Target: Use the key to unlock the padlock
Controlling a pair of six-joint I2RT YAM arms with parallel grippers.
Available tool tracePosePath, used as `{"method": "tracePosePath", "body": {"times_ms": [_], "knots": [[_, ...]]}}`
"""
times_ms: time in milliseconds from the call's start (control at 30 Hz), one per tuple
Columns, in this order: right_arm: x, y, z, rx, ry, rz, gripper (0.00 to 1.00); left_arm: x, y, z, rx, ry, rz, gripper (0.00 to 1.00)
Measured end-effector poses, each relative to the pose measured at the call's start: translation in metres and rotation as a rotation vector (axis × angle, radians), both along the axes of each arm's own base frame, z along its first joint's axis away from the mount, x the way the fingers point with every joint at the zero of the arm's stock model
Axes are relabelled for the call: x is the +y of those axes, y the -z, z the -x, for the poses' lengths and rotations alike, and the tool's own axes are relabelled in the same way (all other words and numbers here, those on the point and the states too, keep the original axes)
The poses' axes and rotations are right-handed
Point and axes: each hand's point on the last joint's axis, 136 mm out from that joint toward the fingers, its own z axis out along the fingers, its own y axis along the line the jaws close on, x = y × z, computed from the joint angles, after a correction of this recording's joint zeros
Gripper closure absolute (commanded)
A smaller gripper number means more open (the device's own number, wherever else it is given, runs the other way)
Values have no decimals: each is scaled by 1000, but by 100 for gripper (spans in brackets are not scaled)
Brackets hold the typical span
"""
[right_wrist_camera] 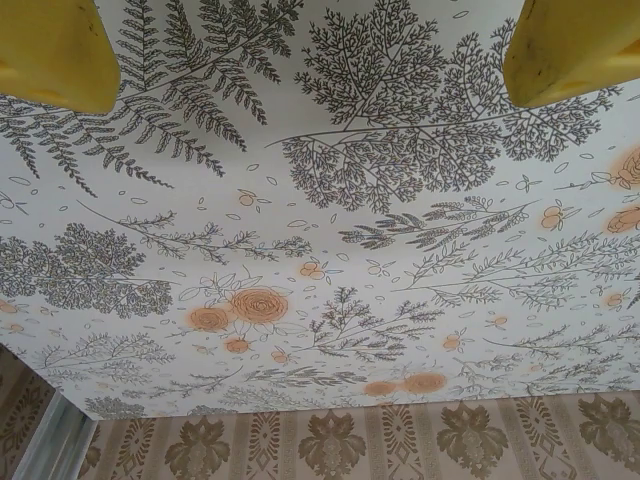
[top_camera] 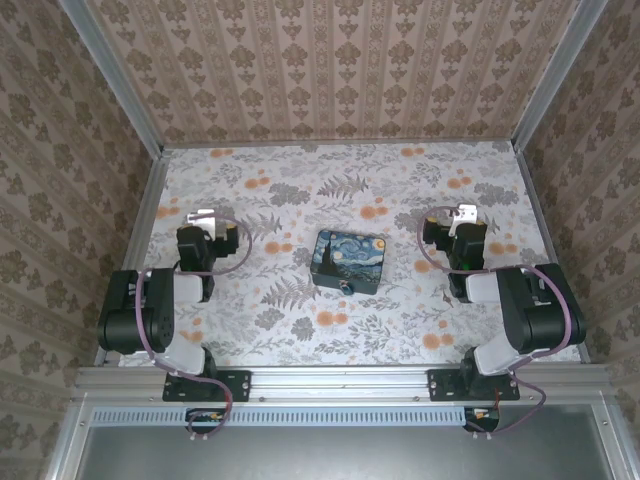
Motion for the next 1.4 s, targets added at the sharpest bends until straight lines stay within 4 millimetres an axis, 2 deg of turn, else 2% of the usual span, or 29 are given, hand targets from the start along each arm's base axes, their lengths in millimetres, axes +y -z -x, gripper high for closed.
{"method": "tracePosePath", "body": {"times_ms": [1100, 1267, 1400], "knots": [[0, 0, 0, 0, 0, 0, 0, 0, 0, 0, 0, 3, 1, 0], [-2, 1, 5, -1, 9, -1, 0, 0, 1, 1, 15, 3, 1, 0], [-2, -14, 9, -35, 8, -2, 0, 0, -10, 0, 6, 2, 1, 0]]}}
